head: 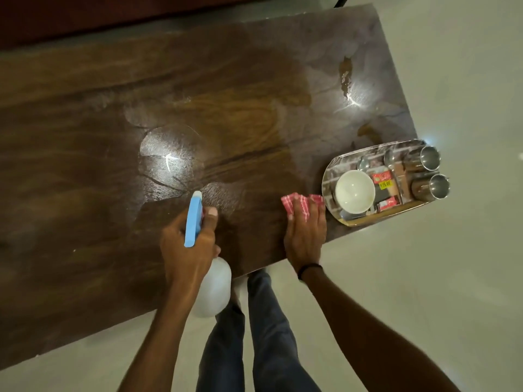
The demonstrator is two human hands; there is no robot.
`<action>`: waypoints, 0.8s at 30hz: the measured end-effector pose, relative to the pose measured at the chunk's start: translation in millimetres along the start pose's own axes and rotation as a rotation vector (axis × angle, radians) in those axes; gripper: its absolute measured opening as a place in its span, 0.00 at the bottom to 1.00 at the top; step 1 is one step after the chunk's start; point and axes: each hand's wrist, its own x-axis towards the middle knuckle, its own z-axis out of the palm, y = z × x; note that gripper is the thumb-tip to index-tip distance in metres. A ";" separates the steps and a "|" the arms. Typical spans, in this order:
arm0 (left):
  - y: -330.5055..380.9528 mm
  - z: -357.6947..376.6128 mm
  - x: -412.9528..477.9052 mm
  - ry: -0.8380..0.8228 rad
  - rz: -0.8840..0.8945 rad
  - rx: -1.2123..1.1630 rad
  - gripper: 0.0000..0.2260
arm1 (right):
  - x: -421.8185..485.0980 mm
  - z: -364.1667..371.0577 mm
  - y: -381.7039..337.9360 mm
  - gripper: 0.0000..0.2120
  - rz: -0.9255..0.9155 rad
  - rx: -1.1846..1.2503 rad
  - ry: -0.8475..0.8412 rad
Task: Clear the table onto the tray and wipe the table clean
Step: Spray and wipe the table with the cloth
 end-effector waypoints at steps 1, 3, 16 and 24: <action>-0.5 2.7 1.1 -0.005 0.006 0.004 0.08 | 13.9 1.2 -10.4 0.21 0.070 -0.016 0.033; 0.2 7.5 3.0 -0.007 0.004 0.009 0.08 | 17.1 5.5 -24.3 0.22 0.136 -0.019 0.083; 34.9 45.8 39.4 -0.027 0.089 0.043 0.09 | 34.5 10.8 -51.3 0.25 -0.118 -0.055 -0.124; 66.1 86.0 75.6 0.070 0.282 0.043 0.09 | 201.0 -5.9 -69.2 0.23 -0.220 -0.052 -0.099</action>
